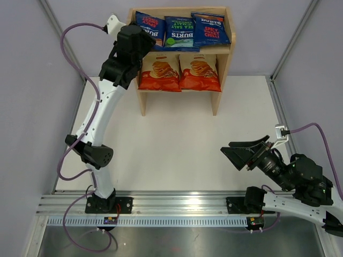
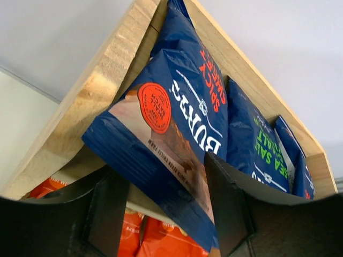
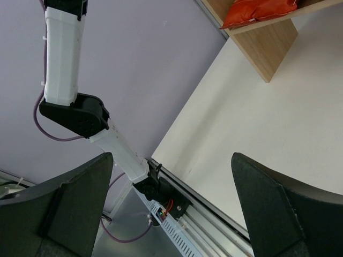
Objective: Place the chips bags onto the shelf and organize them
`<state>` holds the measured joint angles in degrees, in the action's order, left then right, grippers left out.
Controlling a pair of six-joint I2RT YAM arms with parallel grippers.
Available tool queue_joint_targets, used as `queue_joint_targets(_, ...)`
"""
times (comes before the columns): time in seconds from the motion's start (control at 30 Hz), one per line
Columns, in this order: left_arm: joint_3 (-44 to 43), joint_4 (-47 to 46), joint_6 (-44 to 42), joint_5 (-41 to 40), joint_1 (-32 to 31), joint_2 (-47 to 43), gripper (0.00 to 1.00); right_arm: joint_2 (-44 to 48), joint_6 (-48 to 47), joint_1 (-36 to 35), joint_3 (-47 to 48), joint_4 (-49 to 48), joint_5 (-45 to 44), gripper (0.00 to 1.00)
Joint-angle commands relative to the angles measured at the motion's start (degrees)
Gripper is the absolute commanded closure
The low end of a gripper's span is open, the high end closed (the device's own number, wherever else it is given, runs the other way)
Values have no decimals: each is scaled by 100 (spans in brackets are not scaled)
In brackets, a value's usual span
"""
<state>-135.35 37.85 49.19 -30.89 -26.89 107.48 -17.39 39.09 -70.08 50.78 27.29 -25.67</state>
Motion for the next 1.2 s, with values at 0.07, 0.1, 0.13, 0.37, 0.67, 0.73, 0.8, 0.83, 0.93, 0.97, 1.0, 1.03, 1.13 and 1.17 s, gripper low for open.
queue_joint_targets(0.07, 368, 127, -217, 443, 26, -596, 27, -195, -33, -23, 81, -162, 89, 1)
queue_joint_targets(0.1, 639, -4, -243, 479, 26, -806, 23, -204, -68, -23, 81, -136, 62, 1)
queue_joint_targets(0.13, 763, -66, -261, 523, 26, -912, 5, -230, -94, -23, 116, -110, 54, 1)
queue_joint_targets(0.37, 1414, 47, -690, 751, 18, -1809, 1, -1248, -586, -23, 528, 583, -710, 1)
queue_joint_targets(0.67, 3037, 917, -2147, 295, -9, -3398, 1, -2945, -1333, 1253, 801, 857, -1514, 1)
queue_joint_targets(0.73, 3487, 988, -2316, 84, 0, -3698, 1, -3051, -1456, 2074, 802, 805, -486, 1)
queue_joint_targets(0.8, 4117, 1093, -2554, -30, 9, -4093, 1, -3043, -1606, 2797, 758, 804, -263, 0)
queue_joint_targets(0.83, 4313, 1085, -2650, -13, 18, -4225, 1, -3025, -1685, 2851, 749, 839, -333, 1)
queue_joint_targets(0.93, 5174, 1216, -2844, -162, 35, -4805, 1, -2903, -1870, 2878, 871, 1164, -754, 1)
queue_joint_targets(0.97, 5420, 1216, -2949, -162, 44, -4981, 1, -2841, -1879, 2869, 907, 1400, -894, 1)
queue_joint_targets(1.0, 5962, 1156, -3028, -162, 44, -5383, 1, -2753, -1896, 2869, 950, 1506, -1122, 1)
queue_joint_targets(1.03, 6229, 1068, -3125, 29, 44, -5596, 1, -2570, -1966, 2877, 968, 1594, -1150, 0)
queue_joint_targets(1.13, 7010, 883, -3529, 337, 53, -6341, 1, -2183, -1941, 2869, 1047, 2060, -1344, 0)
queue_joint_targets(1.17, 7153, 874, -3582, 373, 53, -6501, 1, -2094, -1914, 2869, 1065, 2305, -1379, 1)
